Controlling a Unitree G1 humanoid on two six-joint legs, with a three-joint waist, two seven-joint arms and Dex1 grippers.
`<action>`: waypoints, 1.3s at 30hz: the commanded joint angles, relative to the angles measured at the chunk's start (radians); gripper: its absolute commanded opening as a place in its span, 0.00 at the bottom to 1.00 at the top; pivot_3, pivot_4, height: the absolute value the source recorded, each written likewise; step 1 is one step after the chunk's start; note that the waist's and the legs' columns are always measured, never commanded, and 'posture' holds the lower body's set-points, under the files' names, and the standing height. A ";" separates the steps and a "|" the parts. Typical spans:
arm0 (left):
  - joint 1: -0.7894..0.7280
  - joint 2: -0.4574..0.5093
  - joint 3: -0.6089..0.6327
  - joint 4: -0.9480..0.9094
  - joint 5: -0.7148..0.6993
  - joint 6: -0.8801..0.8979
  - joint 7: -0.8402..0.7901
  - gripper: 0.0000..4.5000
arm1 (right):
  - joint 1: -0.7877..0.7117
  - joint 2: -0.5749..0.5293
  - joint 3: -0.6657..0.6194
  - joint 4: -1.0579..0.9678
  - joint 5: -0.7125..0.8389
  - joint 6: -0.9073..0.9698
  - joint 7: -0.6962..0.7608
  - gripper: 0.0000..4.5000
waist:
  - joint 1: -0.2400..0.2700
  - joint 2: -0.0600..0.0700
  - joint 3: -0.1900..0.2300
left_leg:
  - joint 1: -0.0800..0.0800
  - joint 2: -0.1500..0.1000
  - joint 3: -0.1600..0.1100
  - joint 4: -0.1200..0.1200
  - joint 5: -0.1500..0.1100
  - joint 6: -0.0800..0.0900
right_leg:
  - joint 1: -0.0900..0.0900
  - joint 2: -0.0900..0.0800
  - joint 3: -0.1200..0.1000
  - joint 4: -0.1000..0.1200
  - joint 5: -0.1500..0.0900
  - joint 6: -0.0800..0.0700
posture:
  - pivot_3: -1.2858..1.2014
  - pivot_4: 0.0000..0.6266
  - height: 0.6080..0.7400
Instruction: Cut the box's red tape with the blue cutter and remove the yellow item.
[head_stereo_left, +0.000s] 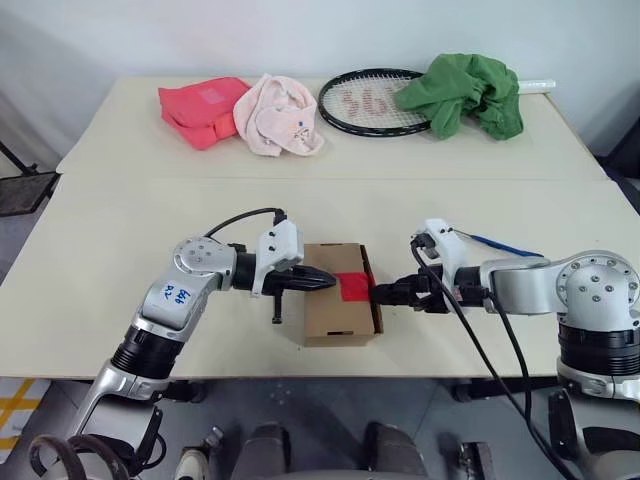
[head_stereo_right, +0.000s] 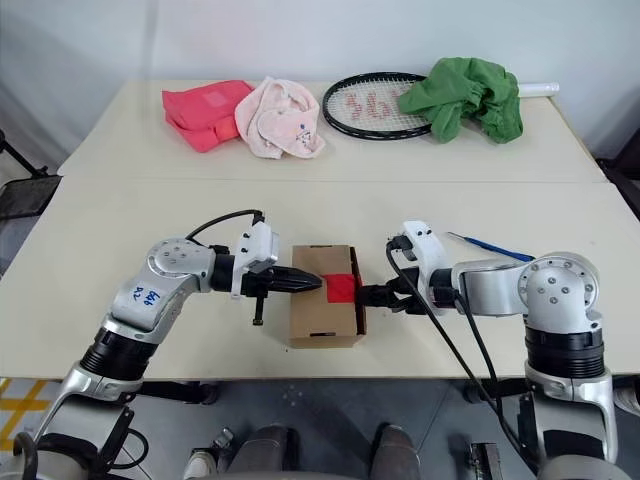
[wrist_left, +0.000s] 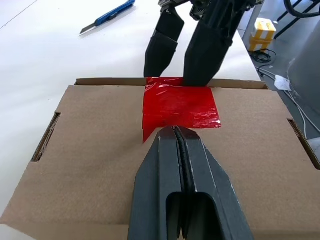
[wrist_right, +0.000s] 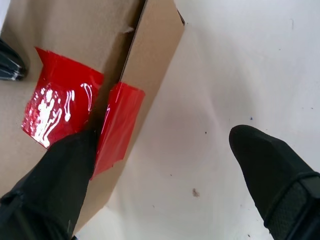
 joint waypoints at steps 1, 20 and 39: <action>0.027 0.029 -0.030 0.003 0.030 0.027 -0.009 0.00 | 0.007 -0.065 0.020 -0.027 -0.070 0.019 0.014 1.00 | 0.002 0.000 0.000 | 0.000 0.000 0.000 0.000 0.000 0.000 | 0.000 0.000 0.000 0.000 0.000 0.000 | 0.52 0.24 1.00; 0.012 0.021 -0.027 0.009 0.018 -0.007 -0.022 0.00 | 0.013 -0.121 -0.145 0.137 -0.078 0.019 0.277 1.00 | 0.001 0.000 0.000 | 0.000 0.000 0.000 0.001 0.000 0.001 | 0.001 0.000 0.000 -0.002 0.000 0.000 | 0.52 0.24 1.00; 0.013 0.028 -0.029 0.005 0.023 -0.005 -0.027 0.00 | -0.022 0.009 -0.043 0.359 0.014 0.019 0.249 1.00 | -0.002 0.000 0.000 | 0.000 0.000 0.001 0.000 0.000 0.001 | 0.001 0.000 0.000 -0.001 0.000 0.000 | 0.52 0.24 1.00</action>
